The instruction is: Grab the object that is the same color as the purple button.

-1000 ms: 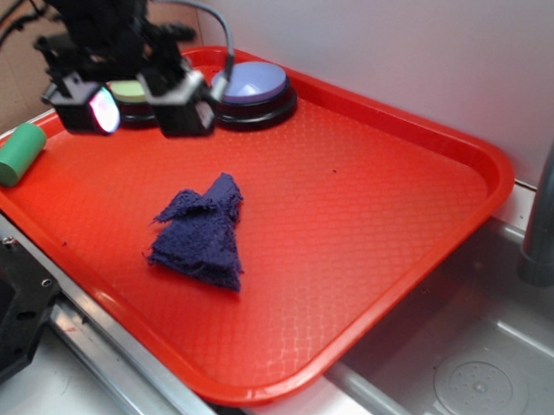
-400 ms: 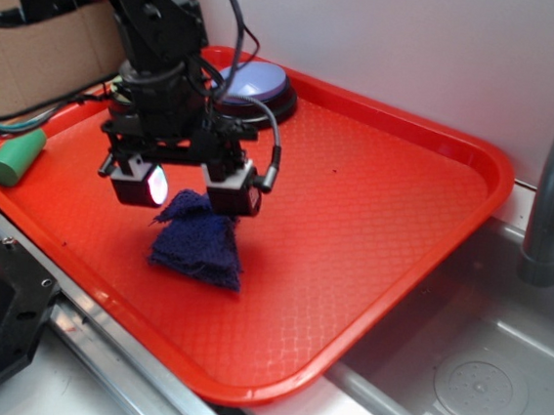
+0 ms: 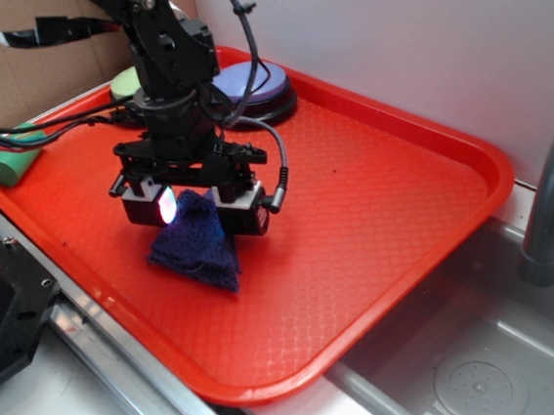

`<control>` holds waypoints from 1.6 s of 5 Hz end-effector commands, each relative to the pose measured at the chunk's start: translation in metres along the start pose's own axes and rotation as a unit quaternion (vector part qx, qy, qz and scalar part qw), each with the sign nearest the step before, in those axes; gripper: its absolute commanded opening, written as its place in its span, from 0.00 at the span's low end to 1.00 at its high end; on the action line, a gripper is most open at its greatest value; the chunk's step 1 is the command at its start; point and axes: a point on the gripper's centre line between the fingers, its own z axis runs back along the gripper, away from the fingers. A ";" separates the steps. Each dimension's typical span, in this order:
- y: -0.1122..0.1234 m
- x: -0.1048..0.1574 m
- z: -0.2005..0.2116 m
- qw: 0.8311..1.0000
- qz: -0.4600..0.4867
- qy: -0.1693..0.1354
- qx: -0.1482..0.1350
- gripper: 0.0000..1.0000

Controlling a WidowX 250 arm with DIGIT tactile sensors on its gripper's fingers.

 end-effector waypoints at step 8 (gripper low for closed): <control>0.001 0.002 0.123 0.969 -0.245 -0.014 -0.016 0.00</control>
